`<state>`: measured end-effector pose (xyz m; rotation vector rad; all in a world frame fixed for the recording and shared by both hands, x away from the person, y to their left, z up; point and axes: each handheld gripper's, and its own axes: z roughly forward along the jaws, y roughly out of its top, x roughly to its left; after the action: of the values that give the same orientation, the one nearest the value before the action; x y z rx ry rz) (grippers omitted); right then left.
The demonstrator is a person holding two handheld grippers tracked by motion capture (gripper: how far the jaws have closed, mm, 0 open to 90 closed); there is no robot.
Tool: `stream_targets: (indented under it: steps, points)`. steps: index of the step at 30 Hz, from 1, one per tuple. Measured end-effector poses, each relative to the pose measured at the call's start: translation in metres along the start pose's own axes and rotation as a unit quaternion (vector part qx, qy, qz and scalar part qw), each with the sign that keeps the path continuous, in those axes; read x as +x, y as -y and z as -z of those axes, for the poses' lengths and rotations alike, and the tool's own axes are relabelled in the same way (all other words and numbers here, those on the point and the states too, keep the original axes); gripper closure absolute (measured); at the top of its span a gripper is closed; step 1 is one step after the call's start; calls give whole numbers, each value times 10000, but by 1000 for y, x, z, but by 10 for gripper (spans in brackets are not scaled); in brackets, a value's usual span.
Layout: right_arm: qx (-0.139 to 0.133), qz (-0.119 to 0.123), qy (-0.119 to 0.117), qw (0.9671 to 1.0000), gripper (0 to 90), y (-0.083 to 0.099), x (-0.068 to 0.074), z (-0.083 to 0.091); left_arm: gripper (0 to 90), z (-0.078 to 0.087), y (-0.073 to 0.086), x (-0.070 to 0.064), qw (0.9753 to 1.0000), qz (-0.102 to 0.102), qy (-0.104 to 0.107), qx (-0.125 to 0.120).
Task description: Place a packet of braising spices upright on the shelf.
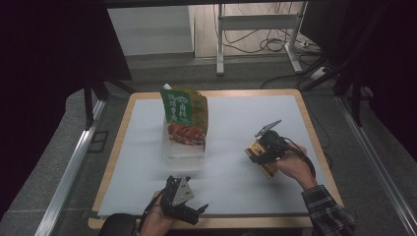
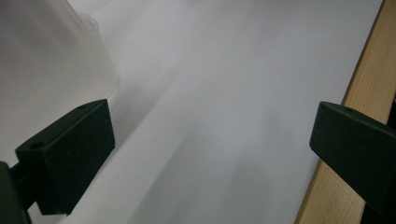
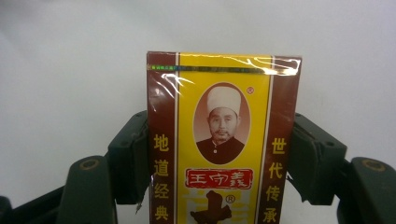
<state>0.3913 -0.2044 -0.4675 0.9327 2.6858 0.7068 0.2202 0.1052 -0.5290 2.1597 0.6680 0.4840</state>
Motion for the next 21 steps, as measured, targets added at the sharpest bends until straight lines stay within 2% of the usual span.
stream_targets:
  steps: [9, 17, 21]
  points:
    - [-626, 80, -97, 9980, 318, -3, 5, 16, 0, 0, 0, 0, 10000, 50, 11, -45]
    - [-1192, 105, -139, 9927, 318, -9, 9, 26, 0, 1, 0, 1, 10000, 57, 14, -61]
    - [-1487, 124, -212, 9886, 318, -12, 11, 30, 0, 1, 0, 1, 9999, 77, 11, -73]
